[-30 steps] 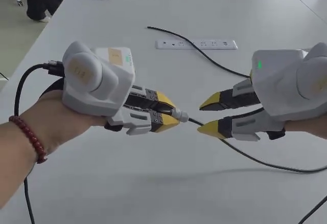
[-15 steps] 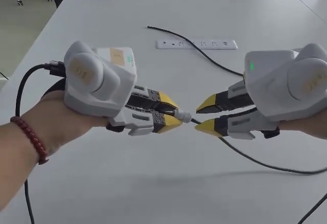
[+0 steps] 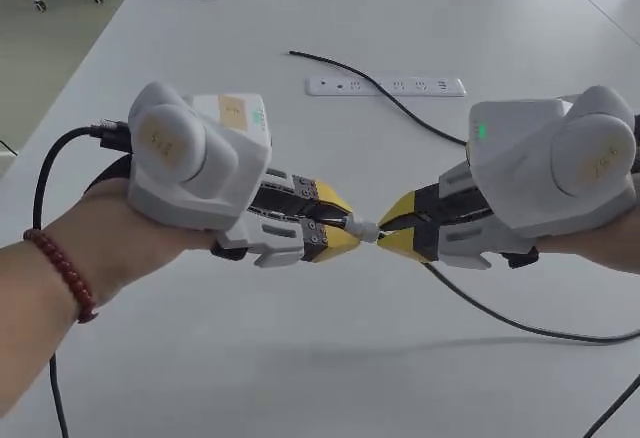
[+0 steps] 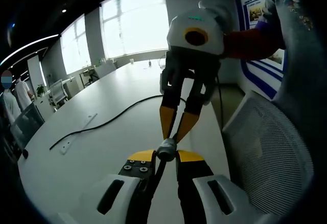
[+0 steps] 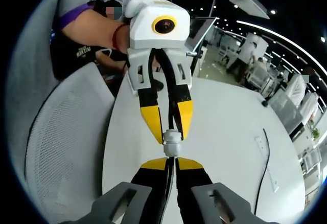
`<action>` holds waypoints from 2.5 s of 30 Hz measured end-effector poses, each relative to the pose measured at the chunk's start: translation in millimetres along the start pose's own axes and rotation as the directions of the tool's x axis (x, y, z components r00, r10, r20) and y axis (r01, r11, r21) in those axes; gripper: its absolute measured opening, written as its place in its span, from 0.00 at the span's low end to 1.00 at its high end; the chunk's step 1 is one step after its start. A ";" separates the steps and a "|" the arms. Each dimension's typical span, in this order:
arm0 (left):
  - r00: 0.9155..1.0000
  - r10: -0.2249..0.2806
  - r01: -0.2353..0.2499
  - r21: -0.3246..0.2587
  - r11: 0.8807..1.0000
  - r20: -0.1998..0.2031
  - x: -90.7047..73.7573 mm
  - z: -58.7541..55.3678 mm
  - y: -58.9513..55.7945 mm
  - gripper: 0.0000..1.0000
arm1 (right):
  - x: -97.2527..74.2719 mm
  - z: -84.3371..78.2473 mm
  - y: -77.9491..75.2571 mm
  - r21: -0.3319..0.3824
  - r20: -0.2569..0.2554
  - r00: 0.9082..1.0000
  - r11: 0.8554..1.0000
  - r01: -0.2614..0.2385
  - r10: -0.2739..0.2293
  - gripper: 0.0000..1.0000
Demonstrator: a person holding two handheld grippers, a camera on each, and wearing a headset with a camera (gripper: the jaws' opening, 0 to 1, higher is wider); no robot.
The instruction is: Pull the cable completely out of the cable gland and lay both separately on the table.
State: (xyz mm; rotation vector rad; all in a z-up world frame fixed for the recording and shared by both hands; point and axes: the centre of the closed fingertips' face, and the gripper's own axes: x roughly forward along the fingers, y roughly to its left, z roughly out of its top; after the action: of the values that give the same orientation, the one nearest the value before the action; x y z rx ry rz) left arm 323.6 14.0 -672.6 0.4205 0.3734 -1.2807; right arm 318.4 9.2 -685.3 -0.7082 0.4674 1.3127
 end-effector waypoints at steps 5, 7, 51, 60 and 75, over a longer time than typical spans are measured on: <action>1.000 -0.001 0.001 0.000 1.000 0.001 0.0 0.3 -0.2 0.16 | -0.6 -0.2 0.2 -0.003 0.001 1.000 1.000 -0.001 0.001 0.00; 1.000 0.000 0.000 -0.001 1.000 0.002 0.2 0.5 -0.1 0.16 | -1.1 -0.4 -0.1 -0.008 0.002 1.000 1.000 -0.001 0.001 0.00; 0.996 0.088 -0.087 -0.036 0.996 0.011 -31.0 -9.0 18.5 0.16 | -24.8 -81.9 -23.2 0.101 -0.158 0.986 0.992 0.073 -0.056 0.00; 0.996 0.093 -0.092 -0.039 0.995 0.009 -28.9 -9.4 20.3 0.16 | -28.3 -92.0 -32.2 0.120 -0.171 0.983 0.988 0.094 -0.072 0.00; 0.993 0.113 -0.112 -0.048 0.993 0.017 -33.2 -9.3 30.2 0.16 | -28.6 -110.5 -54.9 0.202 -0.201 0.972 0.966 0.162 -0.121 0.00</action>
State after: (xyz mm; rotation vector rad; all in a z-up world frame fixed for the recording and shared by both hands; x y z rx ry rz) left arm 344.4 53.4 -661.6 0.3834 0.3578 -1.1636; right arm 374.6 -93.9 -733.0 -0.6711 0.6891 1.0458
